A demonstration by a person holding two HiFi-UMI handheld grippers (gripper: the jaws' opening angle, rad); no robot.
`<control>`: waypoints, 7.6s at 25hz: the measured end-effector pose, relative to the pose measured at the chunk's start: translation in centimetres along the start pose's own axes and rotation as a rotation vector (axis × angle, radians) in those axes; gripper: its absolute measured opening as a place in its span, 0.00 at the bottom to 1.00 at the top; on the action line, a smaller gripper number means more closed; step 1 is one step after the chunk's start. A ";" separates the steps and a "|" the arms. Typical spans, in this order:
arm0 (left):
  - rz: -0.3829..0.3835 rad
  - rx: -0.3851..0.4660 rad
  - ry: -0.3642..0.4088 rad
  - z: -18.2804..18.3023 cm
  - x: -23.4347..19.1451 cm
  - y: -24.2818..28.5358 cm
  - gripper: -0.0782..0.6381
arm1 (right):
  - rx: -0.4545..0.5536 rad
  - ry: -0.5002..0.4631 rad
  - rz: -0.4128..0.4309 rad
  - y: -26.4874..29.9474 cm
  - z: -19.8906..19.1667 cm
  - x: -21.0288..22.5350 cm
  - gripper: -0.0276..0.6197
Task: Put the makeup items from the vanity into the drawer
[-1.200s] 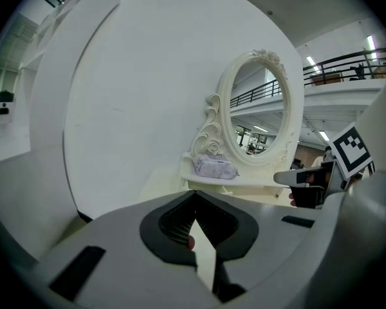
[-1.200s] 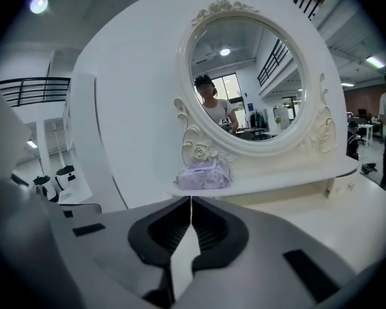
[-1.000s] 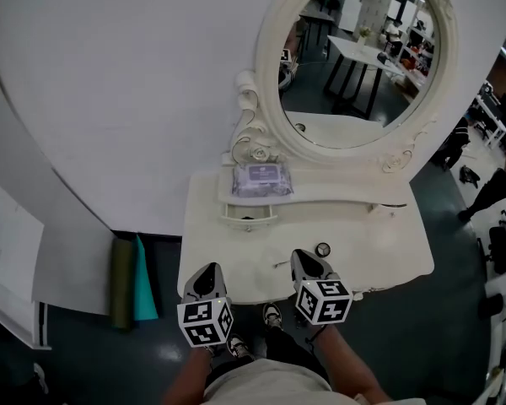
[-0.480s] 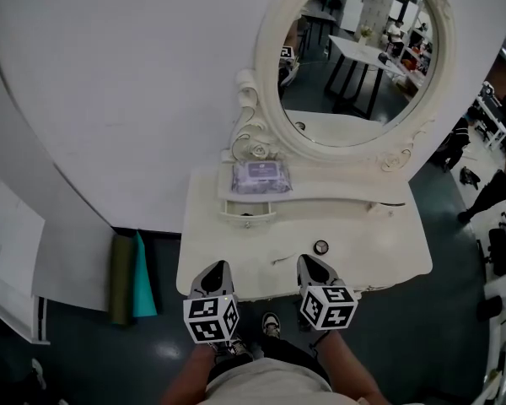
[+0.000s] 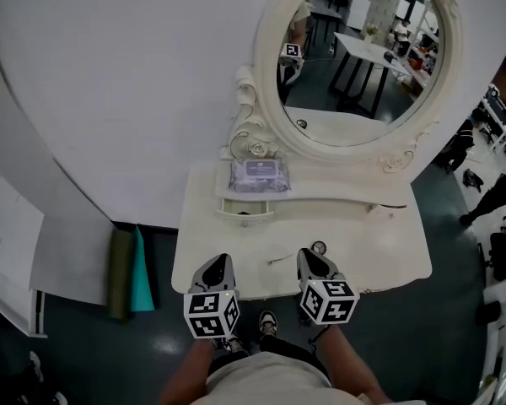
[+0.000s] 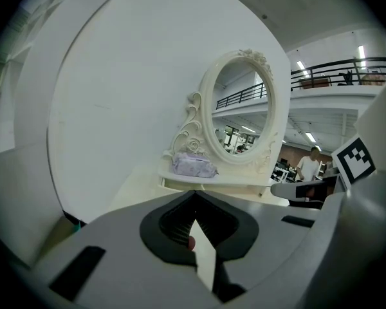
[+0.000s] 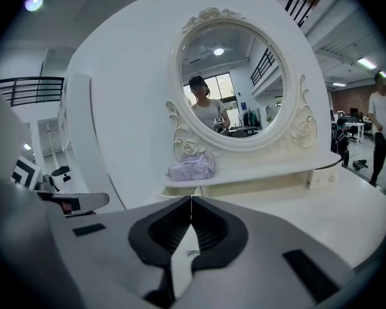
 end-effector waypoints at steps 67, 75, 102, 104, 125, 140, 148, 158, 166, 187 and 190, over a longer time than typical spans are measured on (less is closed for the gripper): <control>0.402 -0.131 -0.308 -9.8 -3.3 4.8 0.12 | -0.484 -0.986 0.889 13.9 -9.5 -1.7 0.14; 0.378 -0.139 -0.280 -9.2 -3.5 4.1 0.12 | -0.453 -0.948 0.846 13.3 -8.8 -1.8 0.11; 0.188 0.006 -0.092 -0.9 -4.2 -1.1 0.12 | -0.184 -0.816 0.616 5.7 0.2 -6.6 0.11; 0.166 0.007 -0.082 -0.6 -4.7 -1.6 0.12 | -0.166 -0.808 0.588 5.3 0.4 -7.0 0.11; 0.164 -0.065 -0.115 0.7 -9.7 4.6 0.12 | -0.212 -0.767 0.598 13.8 2.8 -8.8 0.11; 0.247 -0.090 -0.209 0.4 -12.6 8.0 0.12 | -0.204 -0.902 0.633 20.8 3.2 -12.0 0.11; 0.272 -0.097 -0.226 -0.3 -12.8 7.9 0.12 | -0.161 -0.937 0.594 21.7 2.8 -12.6 0.11; 0.285 -0.093 -0.233 -0.6 -12.7 7.1 0.12 | -0.162 -0.886 0.585 21.3 2.1 -12.5 0.20; 0.275 -0.081 -0.217 -0.3 -12.4 6.2 0.12 | -0.159 -0.824 0.560 20.2 2.5 -12.1 0.20; 0.135 -0.048 -0.111 0.1 -8.8 1.7 0.12 | -0.142 -0.576 0.303 11.4 2.2 -8.6 0.12; 0.116 -0.044 -0.094 -0.1 -8.2 0.8 0.12 | -0.144 -0.538 0.267 9.7 1.3 -8.2 0.11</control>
Point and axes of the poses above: the fingertips, and each gripper's own axes: y forward along the fingers, x to its right, z out of its top, the point moved 7 cm from there along -y, backward along the fingers, and after that the axes turned 10 degrees about -z, right-handed, at the moved point
